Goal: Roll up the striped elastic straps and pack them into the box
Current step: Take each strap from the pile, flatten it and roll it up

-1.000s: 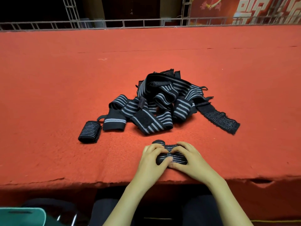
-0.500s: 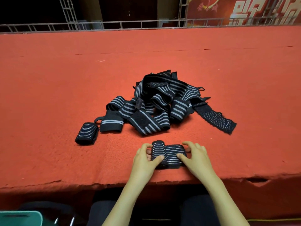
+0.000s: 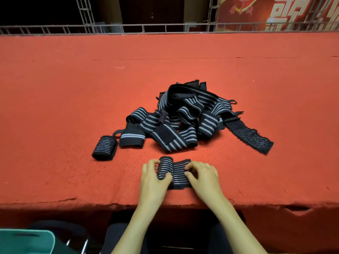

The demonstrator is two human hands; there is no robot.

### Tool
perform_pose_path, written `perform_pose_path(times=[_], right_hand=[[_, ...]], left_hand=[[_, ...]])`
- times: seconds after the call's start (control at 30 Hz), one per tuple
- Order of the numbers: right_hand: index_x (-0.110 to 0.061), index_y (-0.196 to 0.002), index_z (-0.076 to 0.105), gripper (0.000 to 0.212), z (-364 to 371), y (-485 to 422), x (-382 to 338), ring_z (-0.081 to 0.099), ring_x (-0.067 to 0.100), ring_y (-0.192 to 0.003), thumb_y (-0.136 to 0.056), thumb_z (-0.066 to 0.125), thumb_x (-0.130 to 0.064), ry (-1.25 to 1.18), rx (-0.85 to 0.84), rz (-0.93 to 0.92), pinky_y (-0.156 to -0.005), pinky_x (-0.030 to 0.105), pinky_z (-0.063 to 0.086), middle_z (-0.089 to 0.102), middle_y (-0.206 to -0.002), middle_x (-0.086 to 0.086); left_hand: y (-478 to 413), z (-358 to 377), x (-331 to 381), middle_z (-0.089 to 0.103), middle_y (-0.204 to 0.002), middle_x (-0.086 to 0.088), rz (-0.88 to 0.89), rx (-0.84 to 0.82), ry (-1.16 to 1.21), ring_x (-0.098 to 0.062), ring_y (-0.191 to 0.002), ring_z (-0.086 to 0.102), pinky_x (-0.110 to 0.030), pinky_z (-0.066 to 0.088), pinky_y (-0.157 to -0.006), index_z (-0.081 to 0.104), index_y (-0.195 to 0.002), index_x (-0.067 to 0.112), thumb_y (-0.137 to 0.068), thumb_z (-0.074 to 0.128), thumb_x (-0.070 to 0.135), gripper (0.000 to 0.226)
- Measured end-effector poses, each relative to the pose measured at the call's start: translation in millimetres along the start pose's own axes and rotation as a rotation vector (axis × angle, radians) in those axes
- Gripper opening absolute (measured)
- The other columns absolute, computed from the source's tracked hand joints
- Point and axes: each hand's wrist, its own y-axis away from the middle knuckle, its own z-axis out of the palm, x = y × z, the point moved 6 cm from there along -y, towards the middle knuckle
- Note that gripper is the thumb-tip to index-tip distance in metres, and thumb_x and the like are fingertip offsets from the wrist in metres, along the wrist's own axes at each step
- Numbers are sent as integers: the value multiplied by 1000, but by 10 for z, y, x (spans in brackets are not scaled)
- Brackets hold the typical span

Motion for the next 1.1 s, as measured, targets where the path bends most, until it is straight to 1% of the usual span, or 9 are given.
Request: perform_pose_path(times=[0.2, 0.33, 0.4, 0.5, 0.6, 0.7, 0.83, 0.97, 1.1], right_hand=[[-30, -101, 64, 14, 202, -115, -233, 54, 18, -100, -88, 61, -28, -31, -69, -17, -98, 37, 35, 65, -92, -9], [-27, -109, 58, 25, 159, -85, -108, 56, 18, -90, -85, 64, -21, -104, -92, 12, -93, 35, 39, 61, -81, -11], [-24, -107, 59, 23, 114, -66, -39, 59, 19, -87, -86, 63, -17, -210, -102, 43, -88, 34, 41, 67, -80, -7], [-21, -112, 59, 19, 49, -60, -16, 61, 17, -90, -94, 54, -16, -293, -135, 73, -76, 24, 35, 71, -87, -3], [-25, -114, 58, 19, 20, -61, -4, 60, 7, -88, -99, 47, -26, -357, -162, 94, -72, 19, 35, 69, -86, -10], [-27, -115, 58, 22, 38, -51, 1, 62, 5, -87, -94, 55, -36, -401, -193, 124, -73, 14, 40, 70, -85, -10], [-28, -122, 57, 34, 41, -64, -2, 61, -2, -85, -89, 63, -35, -424, -200, 114, -77, 17, 41, 71, -84, -12], [-38, -134, 47, 51, -46, -31, -87, 59, -5, -108, -90, 65, -20, -535, -175, -32, -96, 22, 44, 69, -107, -17], [-47, -140, 36, 69, -87, -2, -236, 53, -4, -119, -90, 58, -3, -511, -134, -203, -99, 22, 45, 56, -132, -17]], left_hand=[[-13, -139, -32, 48, -102, 6, 135, 112, -162, -14, -93, 51, -31, 43, -85, 57, -103, 14, -74, 70, 11, 32], [-11, 44, 41, 50, -102, 12, 290, 26, -161, -6, -97, 44, -8, 30, -88, 64, -101, 18, -72, 77, 25, 33], [-2, 104, 113, 57, -101, 15, 321, -38, -88, -2, -97, 49, -3, 28, -88, 69, -98, 22, -78, 70, 37, 25], [-17, 186, 147, 66, -103, 15, 218, -164, 103, -1, -100, 58, -11, 39, -90, 71, -99, 24, -88, 57, 20, 18], [-63, 131, 74, 62, -106, 6, 83, -106, 223, -6, -101, 60, -11, 46, -83, 64, -95, 30, -82, 59, -6, 39], [-99, 96, -39, 56, -109, 5, -13, -98, 221, -6, -98, 57, -13, 47, -78, 59, -102, 32, -80, 69, 3, 38], [-139, 166, -159, 60, -123, -1, -156, -275, 357, -13, -102, 63, -24, 51, -88, 46, -134, 20, -82, 70, 8, 59], [-115, 32, 35, 54, -124, 10, 76, -236, 384, -1, -105, 58, -20, 50, -87, 43, -135, 29, -79, 69, -3, 69], [-36, -10, 162, 47, -127, 23, 353, -120, 177, -3, -120, 49, -27, 46, -98, 50, -132, 29, -81, 65, -3, 62]])
